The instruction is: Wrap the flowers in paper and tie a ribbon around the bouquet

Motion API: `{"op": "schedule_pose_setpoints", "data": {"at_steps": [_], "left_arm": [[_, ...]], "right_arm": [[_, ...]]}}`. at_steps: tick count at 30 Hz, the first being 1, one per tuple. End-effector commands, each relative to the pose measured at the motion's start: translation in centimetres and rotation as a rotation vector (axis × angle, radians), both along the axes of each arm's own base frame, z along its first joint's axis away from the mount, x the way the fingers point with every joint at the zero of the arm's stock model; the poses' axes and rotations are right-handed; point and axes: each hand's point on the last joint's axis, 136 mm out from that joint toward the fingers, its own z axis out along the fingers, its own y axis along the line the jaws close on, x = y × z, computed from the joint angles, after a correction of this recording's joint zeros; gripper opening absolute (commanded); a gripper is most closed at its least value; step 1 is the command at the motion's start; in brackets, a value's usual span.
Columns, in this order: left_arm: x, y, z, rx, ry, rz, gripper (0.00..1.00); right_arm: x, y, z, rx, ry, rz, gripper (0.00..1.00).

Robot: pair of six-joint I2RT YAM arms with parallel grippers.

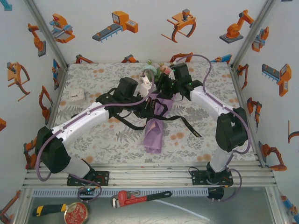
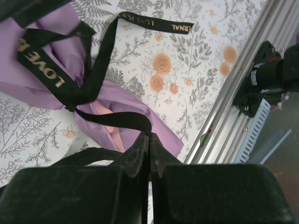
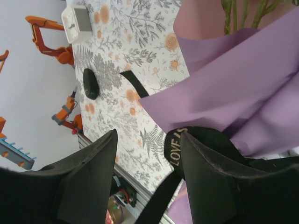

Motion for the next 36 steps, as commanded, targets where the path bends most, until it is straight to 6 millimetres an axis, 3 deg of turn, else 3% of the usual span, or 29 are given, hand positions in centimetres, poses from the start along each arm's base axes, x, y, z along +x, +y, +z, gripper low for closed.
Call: {"op": "schedule_pose_setpoints", "data": {"at_steps": [1, 5, 11, 13, 16, 21, 25, 27, 33, 36], "left_arm": [[1.6, -0.3, 0.1, -0.032, -0.014, 0.070, 0.08], [2.4, -0.6, -0.8, -0.048, 0.000, 0.106, 0.08], [3.1, -1.4, -1.0, -0.064, 0.018, 0.115, 0.08], [3.1, -1.2, -1.2, -0.055, 0.026, 0.123, 0.08], [2.9, -0.2, -1.7, -0.016, 0.033, 0.145, 0.08], [2.8, 3.8, -3.0, 0.080, 0.028, 0.236, 0.07], [3.7, 6.9, -3.7, 0.077, 0.066, 0.346, 0.07], [3.9, 7.2, -3.6, 0.048, 0.086, 0.363, 0.07], [3.6, 7.4, -4.1, 0.043, 0.122, 0.382, 0.07], [3.1, 7.6, -4.1, 0.035, 0.138, 0.376, 0.07]], "right_arm": [[-2.9, 0.9, 0.7, 0.011, 0.001, 0.150, 0.48], [-3.5, 0.5, 0.8, 0.025, 0.018, 0.162, 0.44], [-3.1, -5.5, 1.3, -0.006, -0.013, 0.032, 0.44], [-4.3, -7.2, 0.8, -0.067, -0.019, 0.015, 0.41], [-6.9, -7.7, -0.6, -0.120, -0.022, 0.030, 0.36], [-10.3, -5.4, -2.6, -0.207, -0.098, 0.166, 0.30], [-11.1, -2.1, -3.6, -0.247, -0.097, 0.274, 0.38], [-11.1, -0.8, -4.2, -0.274, -0.130, 0.308, 0.44], [-9.7, 3.7, -5.4, -0.194, -0.232, 0.324, 0.48], [-8.9, 4.3, -7.0, -0.203, -0.200, 0.306, 0.48]]}}
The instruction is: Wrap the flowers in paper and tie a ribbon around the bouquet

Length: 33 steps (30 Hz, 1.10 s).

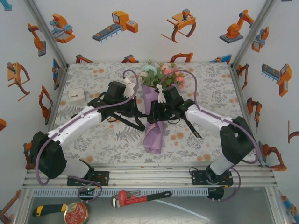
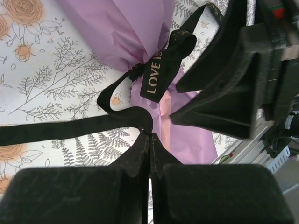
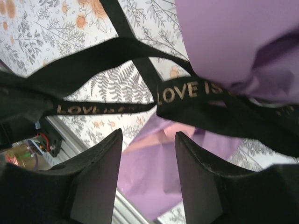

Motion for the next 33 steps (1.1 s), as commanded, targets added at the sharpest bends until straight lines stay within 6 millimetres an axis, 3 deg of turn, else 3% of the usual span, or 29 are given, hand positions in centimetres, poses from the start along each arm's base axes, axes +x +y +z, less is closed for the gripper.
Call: {"op": "schedule_pose_setpoints", "data": {"at_steps": [1, 4, 8, 9, 12, 16, 20, 23, 25, 27, 28, 33], "left_arm": [[-1.2, 0.3, 0.3, -0.027, 0.031, 0.003, 0.07], [-1.6, 0.6, 0.1, -0.023, 0.038, 0.005, 0.07], [-2.1, 1.2, 0.3, -0.020, 0.036, 0.011, 0.07], [-2.4, 1.3, 0.4, -0.023, 0.032, 0.009, 0.07], [-3.1, 1.6, 1.0, -0.030, 0.005, -0.016, 0.07], [-4.2, 1.3, 2.3, -0.053, -0.018, -0.078, 0.08], [-4.7, -0.2, 4.1, -0.096, -0.053, -0.138, 0.09], [-4.4, -1.5, 4.7, -0.110, -0.072, -0.159, 0.09], [-4.0, -2.1, 4.7, -0.110, -0.079, -0.157, 0.09], [-3.6, -2.7, 4.7, -0.118, -0.093, -0.152, 0.09], [-3.4, -2.9, 4.6, -0.123, -0.098, -0.147, 0.09], [-2.2, -3.5, 5.0, -0.144, -0.126, -0.130, 0.09]], "right_arm": [[2.0, 1.4, -0.3, 0.034, -0.047, -0.034, 0.48], [2.5, 2.1, -1.2, 0.057, -0.016, -0.043, 0.39], [2.5, 2.1, 0.1, 0.064, -0.028, -0.043, 0.02], [2.5, 2.0, 1.1, 0.064, -0.041, -0.043, 0.00], [3.0, 1.1, 3.9, 0.055, -0.092, -0.064, 0.00], [5.9, 0.9, 7.0, 0.104, -0.109, -0.123, 0.00], [8.1, 5.1, 8.3, 0.214, -0.052, -0.069, 0.00], [7.2, 9.3, 8.1, 0.274, 0.037, 0.058, 0.00], [6.6, 10.4, 7.7, 0.258, 0.084, 0.111, 0.10], [6.9, 9.8, 8.2, 0.239, 0.076, 0.107, 0.31], [7.2, 9.2, 8.7, 0.236, 0.062, 0.096, 0.36], [9.5, 3.9, 11.7, 0.267, 0.037, -0.026, 0.37]]}}
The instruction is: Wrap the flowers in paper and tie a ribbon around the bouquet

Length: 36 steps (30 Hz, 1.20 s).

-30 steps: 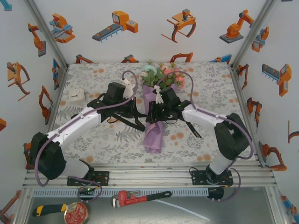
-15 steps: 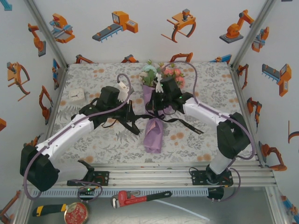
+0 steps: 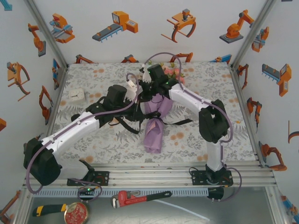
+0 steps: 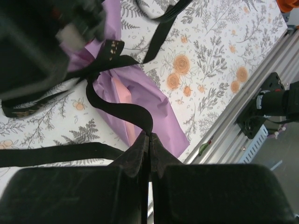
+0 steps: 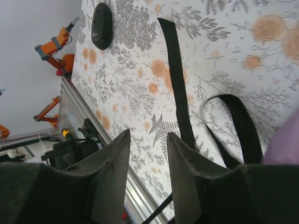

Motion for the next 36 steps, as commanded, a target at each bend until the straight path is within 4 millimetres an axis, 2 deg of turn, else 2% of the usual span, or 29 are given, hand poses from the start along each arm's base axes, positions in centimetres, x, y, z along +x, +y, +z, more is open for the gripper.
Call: {"op": "schedule_pose_setpoints", "data": {"at_steps": [1, 4, 7, 10, 11, 12, 14, 16, 22, 26, 29, 31, 32, 35, 36], "left_arm": [[1.6, -1.0, 2.4, -0.056, -0.076, 0.012, 0.08], [3.1, -1.7, 3.4, -0.081, -0.107, 0.024, 0.08], [4.7, -2.8, 4.3, -0.113, -0.118, 0.032, 0.08], [6.1, -3.7, 4.6, -0.125, -0.124, 0.040, 0.08], [6.4, -4.0, 4.5, -0.128, -0.125, 0.040, 0.08], [6.7, -4.2, 4.6, -0.133, -0.129, 0.039, 0.08], [7.1, -4.8, 4.6, -0.139, -0.134, 0.026, 0.08], [7.3, -5.2, 4.6, -0.134, -0.129, 0.013, 0.08], [7.4, -6.0, 4.9, -0.174, -0.111, -0.006, 0.08], [7.4, -6.3, 4.7, -0.187, -0.085, -0.004, 0.08], [7.7, -6.1, 4.5, -0.178, -0.077, 0.024, 0.08], [8.0, -5.9, 4.4, -0.167, -0.071, 0.042, 0.08], [8.1, -5.9, 4.3, -0.160, -0.069, 0.047, 0.08], [8.5, -5.7, 4.3, -0.155, -0.077, 0.069, 0.09], [8.5, -5.7, 4.4, -0.158, -0.079, 0.071, 0.09]], "right_arm": [[1.6, -5.1, 5.5, 0.060, -0.050, -0.091, 0.36], [1.5, -9.1, 6.2, 0.045, -0.068, -0.152, 0.37], [-0.1, -12.9, 6.3, 0.058, -0.099, -0.177, 0.45], [-3.5, -14.8, 5.9, 0.066, -0.260, -0.109, 0.59], [-5.0, -15.0, 6.0, 0.071, -0.346, -0.061, 0.72], [-6.1, -15.2, 5.7, 0.073, -0.403, -0.029, 0.80], [-7.8, -15.3, 6.1, 0.109, -0.554, 0.030, 0.83], [-8.1, -15.2, 6.4, 0.132, -0.656, 0.042, 0.87], [-6.3, -12.7, 6.0, 0.063, -0.886, 0.057, 0.89], [-4.4, -10.9, 7.1, 0.120, -1.000, 0.019, 0.89], [-4.2, -9.5, 7.3, 0.173, -0.978, 0.055, 0.83], [-4.3, -9.2, 7.1, 0.194, -0.953, 0.067, 0.72], [-4.5, -9.1, 6.9, 0.199, -0.944, 0.080, 0.64], [-5.1, -9.0, 6.2, 0.207, -0.919, 0.104, 0.25], [-5.3, -9.0, 6.0, 0.208, -0.913, 0.109, 0.19]]}}
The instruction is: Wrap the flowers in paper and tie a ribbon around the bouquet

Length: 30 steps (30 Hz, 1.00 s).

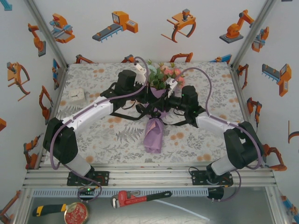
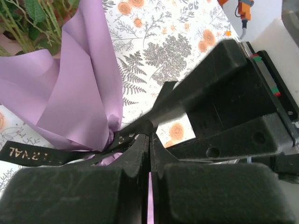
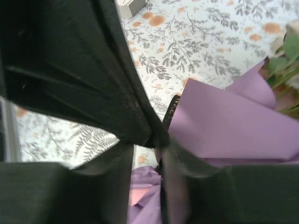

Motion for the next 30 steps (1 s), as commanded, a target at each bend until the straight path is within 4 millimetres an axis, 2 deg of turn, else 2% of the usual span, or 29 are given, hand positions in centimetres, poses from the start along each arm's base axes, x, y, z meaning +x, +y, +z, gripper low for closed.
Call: {"op": "schedule_pose_setpoints", "data": {"at_steps": [1, 2, 3, 6, 9, 12, 15, 18, 21, 25, 30], "left_arm": [[0.8, -0.1, 1.4, -0.026, -0.020, 0.026, 0.10], [1.0, -0.1, 1.5, -0.029, -0.025, 0.030, 0.13], [1.1, -0.1, 1.7, -0.031, -0.030, 0.034, 0.16], [2.3, 1.2, 2.7, -0.046, -0.047, 0.106, 0.35], [4.9, 4.8, 2.8, -0.059, -0.015, 0.291, 0.48], [7.6, 9.7, 0.0, -0.024, 0.112, 0.490, 0.50], [8.5, 13.9, -6.3, 0.108, 0.329, 0.613, 0.46], [8.3, 14.7, -10.1, 0.233, 0.383, 0.521, 0.43], [8.0, 13.5, -12.5, 0.297, 0.356, 0.374, 0.43], [7.9, 10.6, -13.8, 0.265, 0.301, 0.192, 0.48], [8.2, 9.1, -15.3, 0.256, 0.266, 0.092, 0.51]], "right_arm": [[-0.6, 0.6, 3.2, 0.061, -0.094, 0.047, 0.11], [-0.7, 0.6, 3.1, 0.061, -0.091, 0.049, 0.03], [-0.7, 0.5, 3.0, 0.060, -0.083, 0.047, 0.00], [-0.9, 0.1, 2.5, 0.050, -0.070, 0.036, 0.00], [-1.3, -0.3, 1.9, 0.039, -0.052, 0.038, 0.00], [-2.0, -0.4, 1.6, 0.033, -0.034, 0.053, 0.00], [-2.4, -0.6, 1.5, 0.024, -0.020, 0.057, 0.00], [-2.7, -0.7, 1.1, 0.007, -0.010, 0.058, 0.00], [-2.8, -0.6, 1.0, -0.002, 0.006, 0.074, 0.00], [-2.5, -0.4, 1.2, -0.008, 0.012, 0.078, 0.00], [-2.1, -0.2, 1.2, -0.014, 0.027, 0.077, 0.00]]}}
